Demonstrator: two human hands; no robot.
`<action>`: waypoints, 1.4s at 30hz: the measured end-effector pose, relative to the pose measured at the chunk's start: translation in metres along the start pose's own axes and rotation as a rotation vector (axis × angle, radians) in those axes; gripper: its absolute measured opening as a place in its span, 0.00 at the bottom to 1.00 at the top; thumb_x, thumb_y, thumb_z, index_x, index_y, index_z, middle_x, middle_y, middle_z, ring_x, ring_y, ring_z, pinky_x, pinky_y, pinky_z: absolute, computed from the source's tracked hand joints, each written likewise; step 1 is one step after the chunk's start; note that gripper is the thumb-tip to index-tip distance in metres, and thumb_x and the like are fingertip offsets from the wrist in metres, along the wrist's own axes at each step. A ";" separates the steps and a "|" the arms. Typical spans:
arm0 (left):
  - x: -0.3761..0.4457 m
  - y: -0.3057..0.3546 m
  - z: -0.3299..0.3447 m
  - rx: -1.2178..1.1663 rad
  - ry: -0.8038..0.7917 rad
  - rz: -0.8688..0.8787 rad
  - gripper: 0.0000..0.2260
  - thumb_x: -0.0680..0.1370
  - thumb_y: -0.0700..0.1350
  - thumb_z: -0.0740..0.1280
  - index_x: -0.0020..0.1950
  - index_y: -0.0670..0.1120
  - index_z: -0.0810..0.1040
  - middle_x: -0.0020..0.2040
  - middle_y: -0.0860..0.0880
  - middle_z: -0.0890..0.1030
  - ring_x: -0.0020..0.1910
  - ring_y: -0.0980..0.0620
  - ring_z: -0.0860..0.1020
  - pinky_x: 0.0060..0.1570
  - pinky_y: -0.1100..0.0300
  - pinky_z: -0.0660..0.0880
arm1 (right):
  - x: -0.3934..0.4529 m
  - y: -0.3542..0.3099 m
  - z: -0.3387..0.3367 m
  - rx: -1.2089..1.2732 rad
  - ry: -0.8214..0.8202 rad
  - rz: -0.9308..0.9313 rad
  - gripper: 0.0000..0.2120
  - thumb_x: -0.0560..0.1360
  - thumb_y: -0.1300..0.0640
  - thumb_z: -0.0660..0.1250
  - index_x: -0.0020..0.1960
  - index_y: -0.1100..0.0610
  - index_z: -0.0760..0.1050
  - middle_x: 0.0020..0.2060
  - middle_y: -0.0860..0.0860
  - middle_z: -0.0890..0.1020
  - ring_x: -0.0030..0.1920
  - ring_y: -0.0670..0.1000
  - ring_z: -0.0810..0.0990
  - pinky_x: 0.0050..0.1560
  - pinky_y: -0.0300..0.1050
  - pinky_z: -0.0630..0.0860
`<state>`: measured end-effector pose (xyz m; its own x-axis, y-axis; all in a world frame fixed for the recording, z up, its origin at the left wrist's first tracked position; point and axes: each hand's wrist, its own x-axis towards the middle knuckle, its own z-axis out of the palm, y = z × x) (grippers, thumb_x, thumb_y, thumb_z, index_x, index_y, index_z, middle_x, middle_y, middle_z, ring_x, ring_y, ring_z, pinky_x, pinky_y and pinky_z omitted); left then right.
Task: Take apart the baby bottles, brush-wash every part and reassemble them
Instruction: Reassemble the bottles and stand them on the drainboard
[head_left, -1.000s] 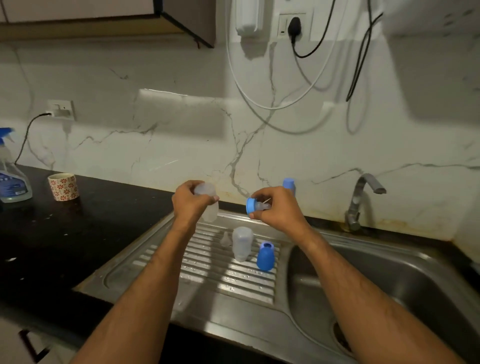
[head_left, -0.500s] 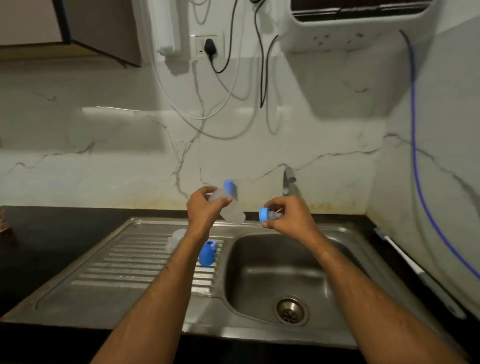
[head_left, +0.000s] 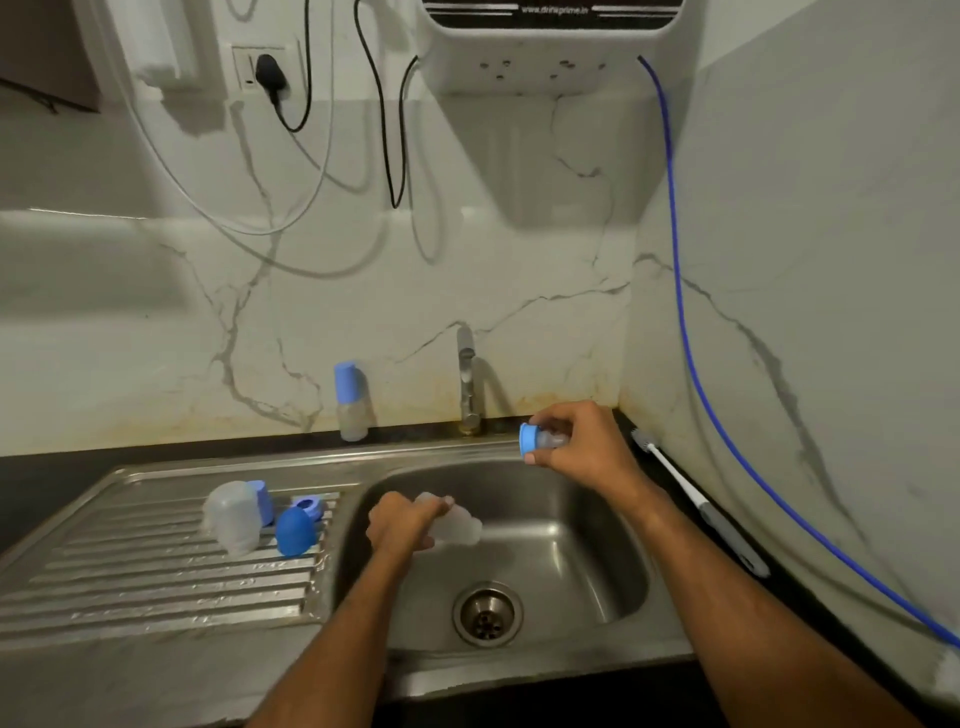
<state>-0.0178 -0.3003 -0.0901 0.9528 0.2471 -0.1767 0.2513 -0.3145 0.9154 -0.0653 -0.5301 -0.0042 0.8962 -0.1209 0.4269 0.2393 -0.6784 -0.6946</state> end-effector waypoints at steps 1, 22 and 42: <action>0.003 0.001 0.003 -0.080 0.007 -0.022 0.21 0.71 0.49 0.79 0.57 0.39 0.78 0.52 0.42 0.80 0.45 0.47 0.81 0.34 0.59 0.79 | 0.000 0.005 -0.002 -0.006 0.004 0.006 0.22 0.61 0.55 0.86 0.53 0.51 0.86 0.46 0.45 0.86 0.48 0.45 0.84 0.54 0.50 0.84; 0.007 -0.016 0.030 -0.199 -0.286 0.325 0.26 0.67 0.28 0.73 0.58 0.51 0.75 0.54 0.47 0.80 0.53 0.48 0.80 0.43 0.59 0.79 | 0.027 -0.015 0.028 -0.179 -0.237 -0.067 0.28 0.65 0.62 0.83 0.63 0.54 0.82 0.57 0.48 0.83 0.56 0.46 0.81 0.57 0.40 0.79; 0.026 -0.018 0.037 -0.117 -0.260 0.403 0.25 0.69 0.34 0.76 0.62 0.51 0.77 0.52 0.52 0.81 0.51 0.52 0.80 0.54 0.51 0.82 | 0.051 -0.025 0.082 -0.297 -0.356 -0.174 0.19 0.67 0.55 0.82 0.56 0.56 0.84 0.46 0.46 0.82 0.47 0.45 0.81 0.46 0.35 0.77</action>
<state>0.0084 -0.3222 -0.1247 0.9849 -0.1151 0.1293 -0.1530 -0.2290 0.9613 0.0053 -0.4599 -0.0125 0.9367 0.2328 0.2614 0.3266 -0.8501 -0.4131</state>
